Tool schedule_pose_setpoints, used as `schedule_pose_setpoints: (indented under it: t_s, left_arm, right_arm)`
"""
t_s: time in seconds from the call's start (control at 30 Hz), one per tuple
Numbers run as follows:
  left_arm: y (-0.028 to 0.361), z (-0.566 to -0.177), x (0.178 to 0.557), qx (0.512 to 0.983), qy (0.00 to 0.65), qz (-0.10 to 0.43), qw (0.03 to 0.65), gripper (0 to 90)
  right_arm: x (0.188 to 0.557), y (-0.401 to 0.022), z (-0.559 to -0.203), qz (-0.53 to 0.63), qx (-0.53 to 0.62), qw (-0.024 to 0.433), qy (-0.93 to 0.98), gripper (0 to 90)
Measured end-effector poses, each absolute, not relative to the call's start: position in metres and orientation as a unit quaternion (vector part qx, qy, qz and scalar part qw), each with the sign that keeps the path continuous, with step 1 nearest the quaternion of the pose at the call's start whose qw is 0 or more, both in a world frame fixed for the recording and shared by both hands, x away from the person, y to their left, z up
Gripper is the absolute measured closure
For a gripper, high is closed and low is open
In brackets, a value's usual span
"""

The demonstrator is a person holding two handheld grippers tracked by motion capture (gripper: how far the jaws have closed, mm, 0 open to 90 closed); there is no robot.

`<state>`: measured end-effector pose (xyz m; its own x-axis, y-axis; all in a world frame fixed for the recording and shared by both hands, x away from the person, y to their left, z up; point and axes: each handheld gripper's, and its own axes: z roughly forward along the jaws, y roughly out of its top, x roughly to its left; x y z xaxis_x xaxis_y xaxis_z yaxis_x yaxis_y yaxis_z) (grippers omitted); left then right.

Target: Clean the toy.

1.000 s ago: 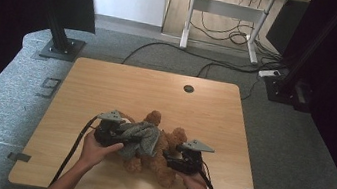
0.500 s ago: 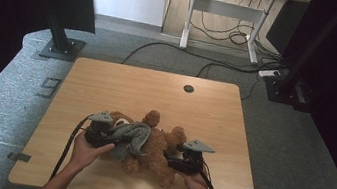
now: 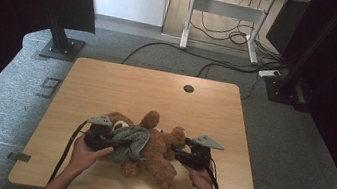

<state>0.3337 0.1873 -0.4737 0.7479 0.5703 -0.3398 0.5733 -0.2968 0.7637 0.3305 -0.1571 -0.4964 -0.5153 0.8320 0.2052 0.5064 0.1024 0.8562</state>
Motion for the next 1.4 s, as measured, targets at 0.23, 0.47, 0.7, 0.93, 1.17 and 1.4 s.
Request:
schedule_pose_setpoints:
  t_s: [0.23,0.47,0.7,0.93,1.17,1.4]
  left_arm:
    - [0.188,-0.477,0.332,0.803,0.356,-0.005,0.477,67.9]
    - [0.188,-0.478,0.332,0.803,0.356,-0.007,0.477,67.9]
    - [0.188,-0.48,0.331,0.803,0.357,-0.008,0.477,68.0]
    - [0.188,-0.479,0.33,0.801,0.357,-0.006,0.48,67.9]
    - [0.181,-0.467,0.33,0.8,0.348,0.008,0.488,67.4]
    - [0.167,-0.448,0.341,0.807,0.337,0.017,0.485,67.2]
  right_arm:
    - [0.348,-0.154,-0.502,0.474,0.481,0.159,0.72,29.0]
    - [0.357,-0.157,-0.509,0.47,0.491,0.134,0.721,22.0]
    - [0.364,-0.159,-0.521,0.48,0.494,0.079,0.72,26.6]
    - [0.363,-0.158,-0.522,0.494,0.459,0.062,0.736,62.4]
    - [0.355,-0.158,-0.515,0.493,0.437,0.101,0.745,75.1]
    - [0.35,-0.156,-0.513,0.49,0.425,0.132,0.75,75.6]
